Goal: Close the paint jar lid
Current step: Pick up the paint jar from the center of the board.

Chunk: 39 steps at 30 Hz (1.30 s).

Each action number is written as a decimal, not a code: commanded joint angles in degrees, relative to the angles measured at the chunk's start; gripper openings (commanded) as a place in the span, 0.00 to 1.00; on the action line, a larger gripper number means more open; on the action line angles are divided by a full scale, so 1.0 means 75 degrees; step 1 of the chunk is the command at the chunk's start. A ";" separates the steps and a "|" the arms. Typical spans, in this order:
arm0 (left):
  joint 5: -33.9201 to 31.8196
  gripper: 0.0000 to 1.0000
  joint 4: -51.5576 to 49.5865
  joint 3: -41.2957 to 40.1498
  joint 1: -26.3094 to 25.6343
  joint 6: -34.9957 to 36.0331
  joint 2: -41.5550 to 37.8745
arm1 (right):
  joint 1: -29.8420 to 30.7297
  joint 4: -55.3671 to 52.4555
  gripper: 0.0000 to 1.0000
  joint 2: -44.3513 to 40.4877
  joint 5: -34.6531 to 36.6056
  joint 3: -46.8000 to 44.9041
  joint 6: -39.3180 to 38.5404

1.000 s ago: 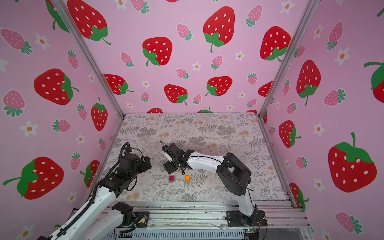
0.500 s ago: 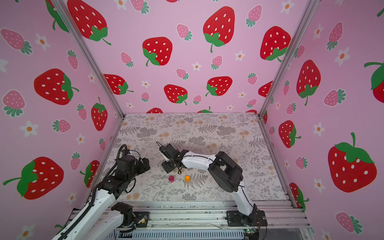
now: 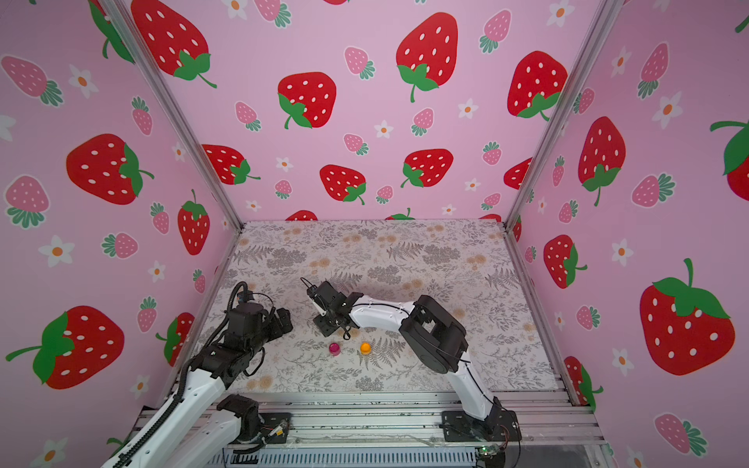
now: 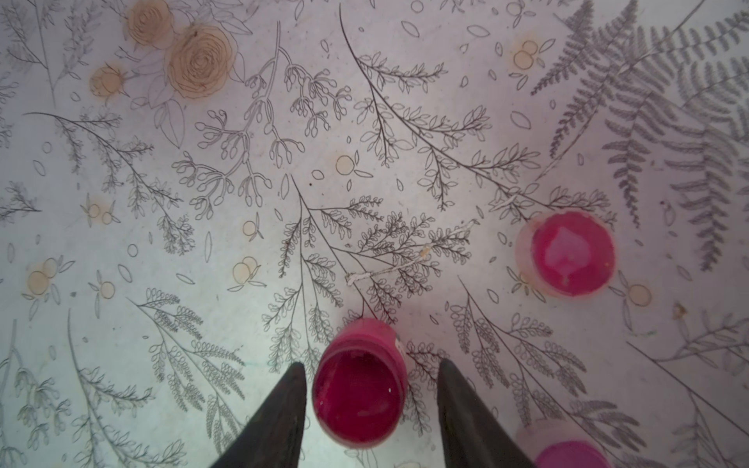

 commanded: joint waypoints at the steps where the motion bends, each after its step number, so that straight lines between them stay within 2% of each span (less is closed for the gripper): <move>1: 0.0046 0.99 -0.0005 -0.0037 0.0042 0.0034 -0.0086 | 0.0047 -0.0148 0.49 0.0130 0.0122 0.0169 -0.0037; 11: 0.0190 0.99 0.0083 -0.0058 0.0038 0.0137 -0.0206 | 0.0044 -0.0255 0.32 0.0112 0.0129 0.0255 -0.0010; 17: 0.1527 1.00 0.1280 -0.0455 0.0023 0.0449 -0.0969 | -0.0019 -0.0458 0.28 -0.0557 0.0230 0.0031 0.0110; 21: 0.2680 1.00 0.2694 -0.0864 0.0013 0.0619 -0.1505 | -0.0339 -0.0760 0.26 -0.1179 0.0068 -0.0199 0.0335; 25: 0.4302 1.00 0.4904 -0.1409 -0.0134 0.0851 -0.1395 | -0.0930 -0.1018 0.25 -0.1976 -0.0540 -0.0555 0.0618; 27: 0.4598 1.00 0.5780 -0.1524 -0.0419 0.1158 -0.1134 | -0.1314 -0.1267 0.25 -0.2325 -0.0986 -0.0633 0.0739; 31: 0.4372 1.00 0.7041 -0.1590 -0.1215 0.2377 -0.0405 | -0.2183 -0.2004 0.25 -0.2817 -0.1858 -0.0463 0.0949; 34: 0.4567 1.00 0.7116 -0.1425 -0.1642 0.3413 0.0032 | -0.2742 -0.2454 0.25 -0.3003 -0.2862 -0.0132 0.1028; 39: 0.4312 0.93 0.7269 -0.1449 -0.2074 0.4005 0.0648 | -0.2853 -0.3227 0.25 -0.2889 -0.3882 0.0650 0.0945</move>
